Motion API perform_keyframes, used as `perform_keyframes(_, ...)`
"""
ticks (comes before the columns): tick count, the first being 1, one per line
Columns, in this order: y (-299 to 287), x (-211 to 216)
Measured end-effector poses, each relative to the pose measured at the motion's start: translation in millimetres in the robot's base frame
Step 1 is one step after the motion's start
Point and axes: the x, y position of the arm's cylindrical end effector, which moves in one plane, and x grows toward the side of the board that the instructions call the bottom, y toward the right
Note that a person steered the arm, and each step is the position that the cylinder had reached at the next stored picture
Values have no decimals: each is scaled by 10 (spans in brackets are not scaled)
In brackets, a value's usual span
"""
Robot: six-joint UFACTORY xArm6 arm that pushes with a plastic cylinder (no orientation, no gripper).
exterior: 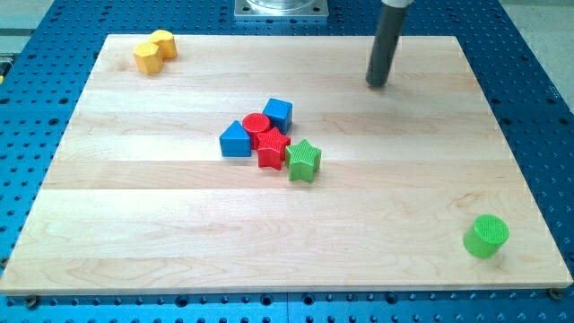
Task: Slide the yellow blocks towards the center of the board
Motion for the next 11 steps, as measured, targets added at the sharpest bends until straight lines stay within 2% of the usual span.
perform_keyframes(5,-1666,-803)
perform_keyframes(7,-2328,-982)
perform_keyframes(9,-2846,-967)
perform_keyframes(10,-3030,-783)
perform_keyframes(11,-3131,-421)
